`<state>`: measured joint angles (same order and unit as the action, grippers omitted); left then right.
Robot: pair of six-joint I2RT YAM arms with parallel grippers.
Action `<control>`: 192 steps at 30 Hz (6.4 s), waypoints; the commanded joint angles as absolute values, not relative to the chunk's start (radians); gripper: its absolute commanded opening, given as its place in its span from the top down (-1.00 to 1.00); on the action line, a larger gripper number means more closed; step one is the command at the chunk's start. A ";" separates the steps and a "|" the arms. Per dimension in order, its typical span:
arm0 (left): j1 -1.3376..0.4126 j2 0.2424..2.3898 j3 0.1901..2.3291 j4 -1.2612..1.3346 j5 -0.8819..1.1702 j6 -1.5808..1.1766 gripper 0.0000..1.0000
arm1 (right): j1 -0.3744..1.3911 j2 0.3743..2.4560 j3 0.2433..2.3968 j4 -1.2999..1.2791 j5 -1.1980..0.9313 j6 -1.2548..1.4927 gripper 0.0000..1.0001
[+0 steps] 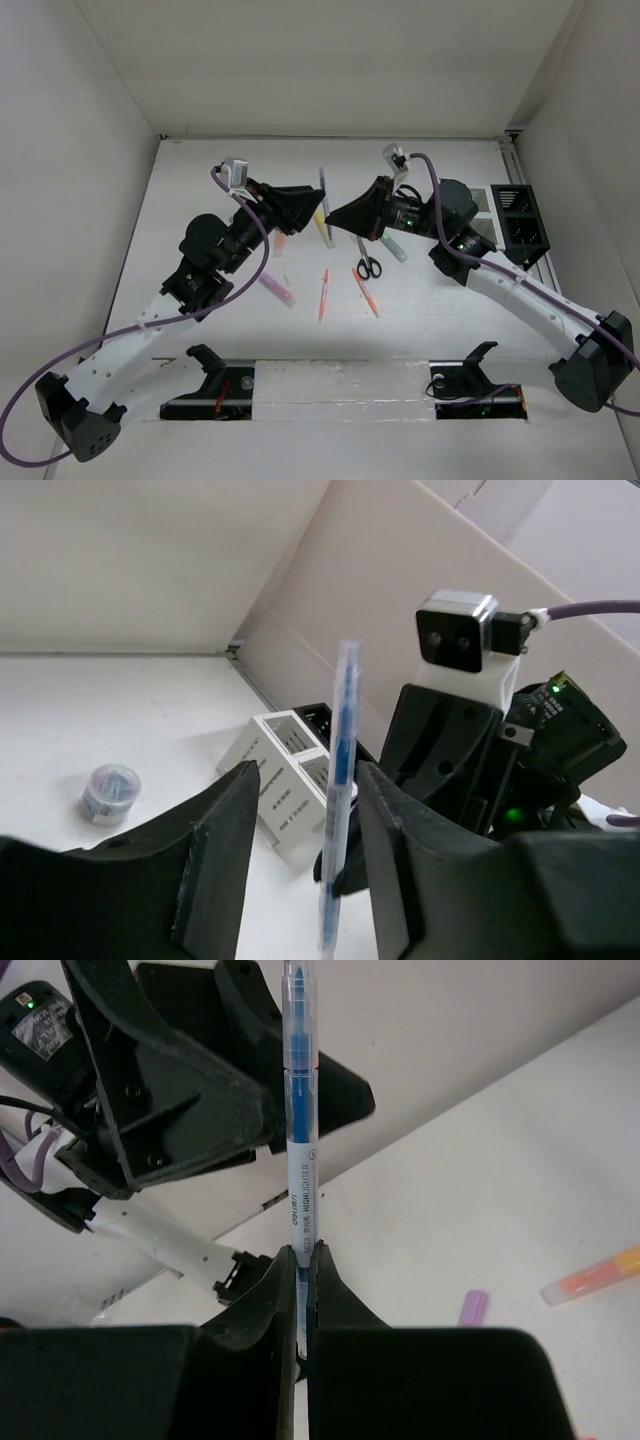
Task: Sort the stationery into containers
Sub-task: Close the pen cap on the pen, then place the pen in the storage box, then pick up the pen from the center of the board.
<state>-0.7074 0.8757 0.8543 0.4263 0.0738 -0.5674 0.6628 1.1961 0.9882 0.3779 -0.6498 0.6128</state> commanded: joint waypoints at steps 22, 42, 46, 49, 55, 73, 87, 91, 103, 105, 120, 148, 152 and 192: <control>-0.715 0.825 1.157 -0.501 -0.444 -0.586 -0.98 | 0.321 1.115 0.819 0.463 -0.119 0.062 1.00; -0.715 0.657 0.933 -0.506 -0.477 -0.512 -0.98 | -0.173 1.325 0.758 0.581 -0.075 0.092 1.00; -0.715 0.637 0.933 -0.506 -0.477 -0.512 -0.98 | -0.173 1.345 0.735 0.592 -0.097 0.113 1.00; -0.715 0.627 0.933 -0.506 -0.468 -0.512 -0.98 | -0.173 1.367 0.723 0.604 -0.109 0.139 1.00; -0.715 0.618 0.933 -0.506 -0.468 -0.512 -0.98 | -0.173 1.390 0.712 0.604 -0.130 0.161 1.00; -0.715 0.627 0.933 -0.497 -0.459 -0.503 -0.98 | -0.173 1.390 0.739 0.434 -0.080 0.212 0.76; -0.715 0.646 0.942 -0.497 -0.459 -0.494 -0.98 | -0.173 1.390 0.739 0.425 -0.106 0.221 -0.26; -0.715 0.655 0.942 -0.497 -0.459 -0.494 -0.98 | -0.144 1.320 0.739 0.416 -0.072 0.239 -0.56; -0.715 0.673 0.951 -0.526 -0.540 -0.525 -0.98 | 0.041 1.123 0.897 0.178 0.046 0.213 -1.00; -0.715 0.683 0.951 -0.540 -0.564 -0.552 -0.98 | 0.116 1.146 0.960 0.117 0.025 0.189 -1.00; -0.670 0.813 0.988 -0.617 -0.678 -0.627 -0.98 | 0.646 1.353 1.029 -0.334 0.118 0.190 -0.72; -0.670 0.822 0.988 -0.617 -0.658 -0.627 -0.98 | 0.862 1.529 0.799 -0.264 0.155 0.420 0.07; -0.670 0.822 0.988 -0.617 -0.658 -0.627 -0.98 | 0.882 1.569 0.790 -0.285 0.167 0.440 0.20; -0.773 1.599 1.395 -0.380 -0.271 -0.854 -0.80 | 0.678 0.806 0.956 -0.652 0.539 0.407 1.00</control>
<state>-0.7391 1.5269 1.2789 -0.4011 -0.2630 -0.8051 0.7010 0.8627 0.9039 -0.6529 0.5350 0.4450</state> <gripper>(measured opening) 0.925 0.056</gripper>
